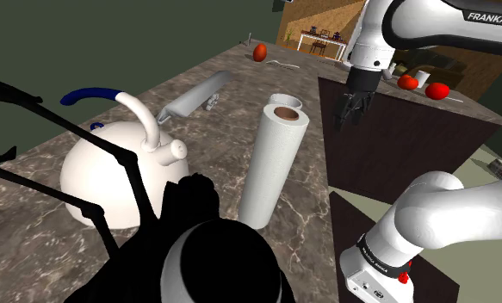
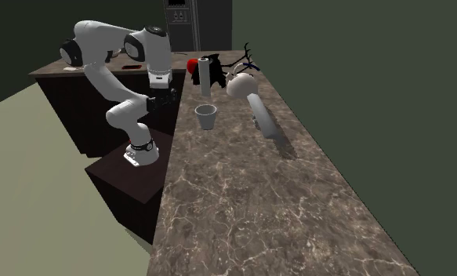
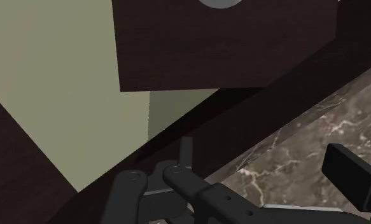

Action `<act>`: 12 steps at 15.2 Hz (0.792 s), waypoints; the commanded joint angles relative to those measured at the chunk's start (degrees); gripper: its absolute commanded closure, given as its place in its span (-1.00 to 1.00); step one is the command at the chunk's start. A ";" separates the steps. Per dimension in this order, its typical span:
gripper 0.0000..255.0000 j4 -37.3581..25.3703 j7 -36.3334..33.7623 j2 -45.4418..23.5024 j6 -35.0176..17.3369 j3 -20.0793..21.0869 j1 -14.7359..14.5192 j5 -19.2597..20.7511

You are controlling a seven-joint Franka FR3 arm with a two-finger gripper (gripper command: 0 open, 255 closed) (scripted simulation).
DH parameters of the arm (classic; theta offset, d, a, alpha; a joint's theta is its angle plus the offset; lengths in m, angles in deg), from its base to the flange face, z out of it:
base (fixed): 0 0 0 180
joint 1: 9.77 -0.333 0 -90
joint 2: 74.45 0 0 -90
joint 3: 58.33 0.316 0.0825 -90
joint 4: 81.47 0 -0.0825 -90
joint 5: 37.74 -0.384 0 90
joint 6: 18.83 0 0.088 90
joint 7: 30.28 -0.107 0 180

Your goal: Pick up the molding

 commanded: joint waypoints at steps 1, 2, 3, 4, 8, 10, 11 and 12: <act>-1.00 0.00 0.00 0.00 0.00 0.00 0.00 0.00; -1.00 0.49 -2.01 -0.28 -1.46 0.76 -0.12 -1.67; -1.00 0.92 -3.97 -0.64 -2.99 1.54 -0.24 -3.30; -1.00 1.28 -5.90 -1.07 -4.58 2.32 -0.37 -4.91; -1.00 2.10 -13.23 -3.52 -11.46 5.52 -0.90 -10.95; -1.00 2.08 -16.68 -5.18 -15.15 7.13 -1.17 -13.70; -1.00 1.97 -18.36 -6.11 -17.04 7.94 -1.29 -15.00; -1.00 1.77 -20.00 -7.11 -18.95 8.74 -1.39 -16.25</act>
